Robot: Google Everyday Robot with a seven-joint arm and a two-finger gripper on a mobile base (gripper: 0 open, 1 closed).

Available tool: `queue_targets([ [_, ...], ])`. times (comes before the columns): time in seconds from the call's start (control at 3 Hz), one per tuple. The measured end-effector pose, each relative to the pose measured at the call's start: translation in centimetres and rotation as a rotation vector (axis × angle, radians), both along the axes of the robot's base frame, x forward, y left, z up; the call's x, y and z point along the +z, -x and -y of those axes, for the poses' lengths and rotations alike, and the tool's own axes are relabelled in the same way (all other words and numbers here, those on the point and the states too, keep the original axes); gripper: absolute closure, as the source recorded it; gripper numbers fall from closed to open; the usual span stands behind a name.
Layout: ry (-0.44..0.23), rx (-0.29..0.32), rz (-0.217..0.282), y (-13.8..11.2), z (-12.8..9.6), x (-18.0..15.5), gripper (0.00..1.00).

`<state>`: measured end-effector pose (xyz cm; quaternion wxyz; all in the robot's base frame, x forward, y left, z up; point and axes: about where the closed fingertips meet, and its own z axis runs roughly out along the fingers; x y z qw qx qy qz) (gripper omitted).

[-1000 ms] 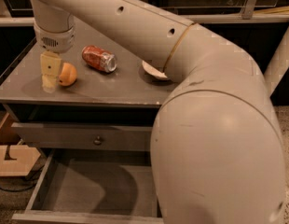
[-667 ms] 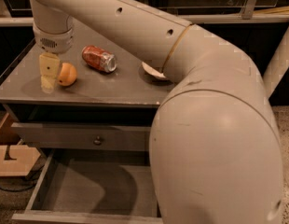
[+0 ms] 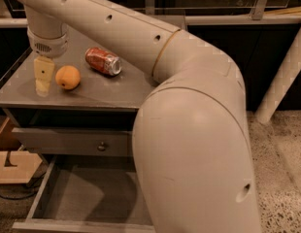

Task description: Place orange into middle drawer

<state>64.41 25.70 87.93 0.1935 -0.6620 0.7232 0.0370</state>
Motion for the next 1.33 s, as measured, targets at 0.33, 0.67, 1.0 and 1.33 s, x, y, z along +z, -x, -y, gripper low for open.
queue_targets([
  [0.33,-0.004,-0.007,-0.031,-0.3,0.1,-1.6,0.00],
  [0.67,-0.007,-0.017,-0.056,-0.4,0.4,-3.1,0.00],
  [1.0,-0.014,-0.015,-0.057,-0.6,0.4,-3.4,0.00],
  [1.33,-0.023,-0.010,-0.057,-0.8,0.3,-3.6,0.00],
])
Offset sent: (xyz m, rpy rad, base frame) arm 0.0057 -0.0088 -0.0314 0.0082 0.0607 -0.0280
